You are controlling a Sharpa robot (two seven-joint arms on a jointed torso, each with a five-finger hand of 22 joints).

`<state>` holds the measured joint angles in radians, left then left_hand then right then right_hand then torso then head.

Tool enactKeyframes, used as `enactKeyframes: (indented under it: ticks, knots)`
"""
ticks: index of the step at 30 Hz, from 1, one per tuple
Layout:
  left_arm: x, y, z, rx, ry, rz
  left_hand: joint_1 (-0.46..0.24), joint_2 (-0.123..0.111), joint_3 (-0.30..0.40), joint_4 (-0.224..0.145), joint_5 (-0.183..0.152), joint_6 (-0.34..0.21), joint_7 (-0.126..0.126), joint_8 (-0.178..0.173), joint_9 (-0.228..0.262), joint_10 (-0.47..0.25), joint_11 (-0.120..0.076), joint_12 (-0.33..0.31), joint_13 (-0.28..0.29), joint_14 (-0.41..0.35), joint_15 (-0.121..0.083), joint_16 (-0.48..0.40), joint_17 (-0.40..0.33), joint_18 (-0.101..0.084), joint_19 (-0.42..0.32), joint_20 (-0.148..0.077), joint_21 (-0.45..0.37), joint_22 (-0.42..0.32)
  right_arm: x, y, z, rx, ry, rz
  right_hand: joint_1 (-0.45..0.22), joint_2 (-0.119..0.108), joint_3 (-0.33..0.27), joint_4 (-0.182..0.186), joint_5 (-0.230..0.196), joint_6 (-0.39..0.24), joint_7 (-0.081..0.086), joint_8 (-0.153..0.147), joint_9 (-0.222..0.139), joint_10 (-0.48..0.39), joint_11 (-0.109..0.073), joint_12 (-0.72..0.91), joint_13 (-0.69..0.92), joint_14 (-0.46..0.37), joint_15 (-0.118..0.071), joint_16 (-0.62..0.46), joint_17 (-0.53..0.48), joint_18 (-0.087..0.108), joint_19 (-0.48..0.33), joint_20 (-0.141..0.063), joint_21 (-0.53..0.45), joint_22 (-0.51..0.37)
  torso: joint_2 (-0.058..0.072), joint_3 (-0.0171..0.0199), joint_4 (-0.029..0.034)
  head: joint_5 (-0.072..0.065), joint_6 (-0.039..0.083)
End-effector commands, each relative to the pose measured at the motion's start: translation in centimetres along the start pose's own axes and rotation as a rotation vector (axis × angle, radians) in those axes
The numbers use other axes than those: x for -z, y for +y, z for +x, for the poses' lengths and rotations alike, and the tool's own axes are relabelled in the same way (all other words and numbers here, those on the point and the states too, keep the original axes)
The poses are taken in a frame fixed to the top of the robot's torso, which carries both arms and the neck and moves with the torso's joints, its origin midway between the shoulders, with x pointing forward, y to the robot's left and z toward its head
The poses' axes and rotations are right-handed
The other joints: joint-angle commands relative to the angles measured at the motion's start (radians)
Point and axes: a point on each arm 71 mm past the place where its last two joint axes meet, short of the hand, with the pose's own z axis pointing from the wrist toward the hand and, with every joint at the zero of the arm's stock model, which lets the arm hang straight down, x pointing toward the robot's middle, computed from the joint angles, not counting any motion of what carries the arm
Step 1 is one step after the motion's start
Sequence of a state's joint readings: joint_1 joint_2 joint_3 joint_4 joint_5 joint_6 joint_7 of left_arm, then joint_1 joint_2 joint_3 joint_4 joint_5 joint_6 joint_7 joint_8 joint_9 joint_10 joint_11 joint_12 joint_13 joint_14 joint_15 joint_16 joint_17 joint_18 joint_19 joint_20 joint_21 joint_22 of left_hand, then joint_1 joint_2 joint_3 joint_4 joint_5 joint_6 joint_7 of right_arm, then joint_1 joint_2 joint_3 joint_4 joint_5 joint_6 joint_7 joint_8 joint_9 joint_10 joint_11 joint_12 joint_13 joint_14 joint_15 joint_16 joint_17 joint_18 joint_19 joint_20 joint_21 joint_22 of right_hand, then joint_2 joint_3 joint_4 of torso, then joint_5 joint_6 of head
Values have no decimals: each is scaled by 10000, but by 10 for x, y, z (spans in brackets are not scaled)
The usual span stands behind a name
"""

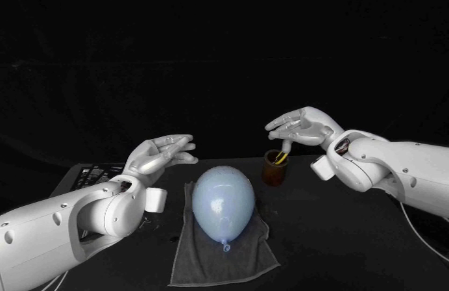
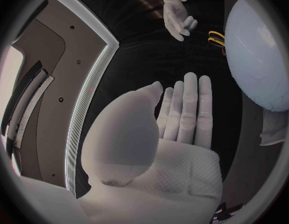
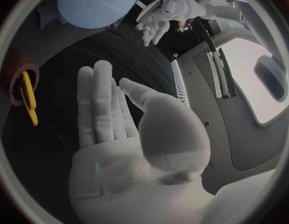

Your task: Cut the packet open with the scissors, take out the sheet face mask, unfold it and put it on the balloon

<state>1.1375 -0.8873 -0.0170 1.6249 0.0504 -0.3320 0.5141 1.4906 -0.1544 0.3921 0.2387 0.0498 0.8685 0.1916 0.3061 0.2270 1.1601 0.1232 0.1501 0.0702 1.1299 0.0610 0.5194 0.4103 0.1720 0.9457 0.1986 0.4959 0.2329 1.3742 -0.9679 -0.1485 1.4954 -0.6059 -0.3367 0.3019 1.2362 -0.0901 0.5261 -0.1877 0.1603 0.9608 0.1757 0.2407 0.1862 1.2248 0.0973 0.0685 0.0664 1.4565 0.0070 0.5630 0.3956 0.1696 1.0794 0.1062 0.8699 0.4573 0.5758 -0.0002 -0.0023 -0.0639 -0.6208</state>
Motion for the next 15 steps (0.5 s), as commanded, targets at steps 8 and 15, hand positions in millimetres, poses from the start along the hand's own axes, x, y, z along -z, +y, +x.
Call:
enactKeyframes:
  ticks: [8,15]
  knots:
    - [2,-20,9,97,604,374,-211,-192,36,101,-2,57,38,-134,-62,-58,56,-260,-29,-74,40,405,373,89,62,-103,356,213,6,-2,-44,4631,727,612,-92,-650,403,96,-54,73,50,-239,58,-796,120,-53,13,256,133,5179,4623,-783,2332,166,4382,6193,269,68,-55,-255,103]
    - [3,-27,7,51,615,476,-268,-232,11,127,-2,39,48,-171,-79,-99,72,-330,-27,-101,50,543,490,86,51,-122,467,281,13,0,-51,6962,969,581,57,-1026,-139,279,-239,-306,-51,-300,85,-2082,187,-53,-37,-499,202,4527,3463,-462,1148,245,3519,4662,397,131,-90,-287,205]
